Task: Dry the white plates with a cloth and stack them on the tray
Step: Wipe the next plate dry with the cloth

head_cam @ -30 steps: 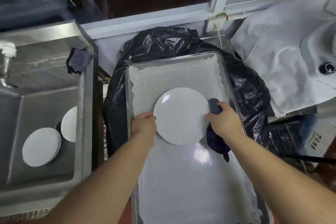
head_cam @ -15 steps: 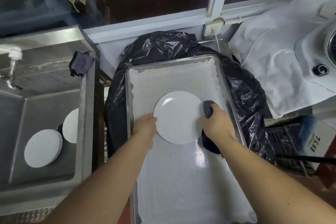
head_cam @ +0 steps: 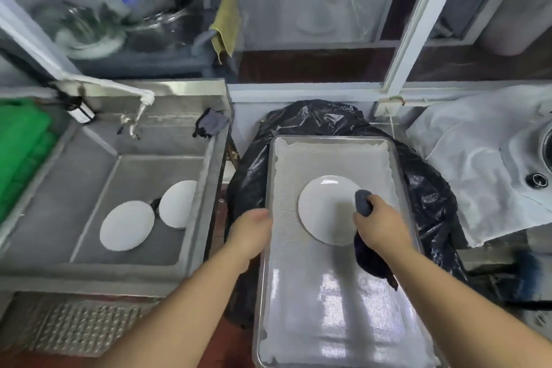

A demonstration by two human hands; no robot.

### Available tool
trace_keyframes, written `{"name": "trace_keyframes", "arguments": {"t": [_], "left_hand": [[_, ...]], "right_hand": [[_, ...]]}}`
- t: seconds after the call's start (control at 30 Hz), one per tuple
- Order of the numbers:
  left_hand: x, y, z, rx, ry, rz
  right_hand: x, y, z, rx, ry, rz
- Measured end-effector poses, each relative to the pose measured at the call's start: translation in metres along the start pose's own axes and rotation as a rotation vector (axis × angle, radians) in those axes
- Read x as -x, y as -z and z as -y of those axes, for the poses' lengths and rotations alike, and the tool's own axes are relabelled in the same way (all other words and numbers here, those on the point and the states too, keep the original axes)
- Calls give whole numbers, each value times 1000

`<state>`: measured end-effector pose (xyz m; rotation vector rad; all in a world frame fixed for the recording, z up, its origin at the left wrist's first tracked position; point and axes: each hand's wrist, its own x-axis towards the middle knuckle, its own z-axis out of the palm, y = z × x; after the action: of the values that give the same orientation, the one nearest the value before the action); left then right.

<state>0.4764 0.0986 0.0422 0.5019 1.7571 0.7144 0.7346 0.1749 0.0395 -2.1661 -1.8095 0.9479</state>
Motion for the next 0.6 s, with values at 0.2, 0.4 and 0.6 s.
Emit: {"name": "trace_keyframes", "arguments": {"t": [0.2,0.4,0.6], "left_hand": [[44,104,49,10,-68,-85],[104,234,123,-205,-142,-234],[173,357,208,-422,-131,-375]], "right_hand": [[62,-44,80,60,168,67],[160,-125,176,114,316,176],[256,-219,255,148,460,303]]}}
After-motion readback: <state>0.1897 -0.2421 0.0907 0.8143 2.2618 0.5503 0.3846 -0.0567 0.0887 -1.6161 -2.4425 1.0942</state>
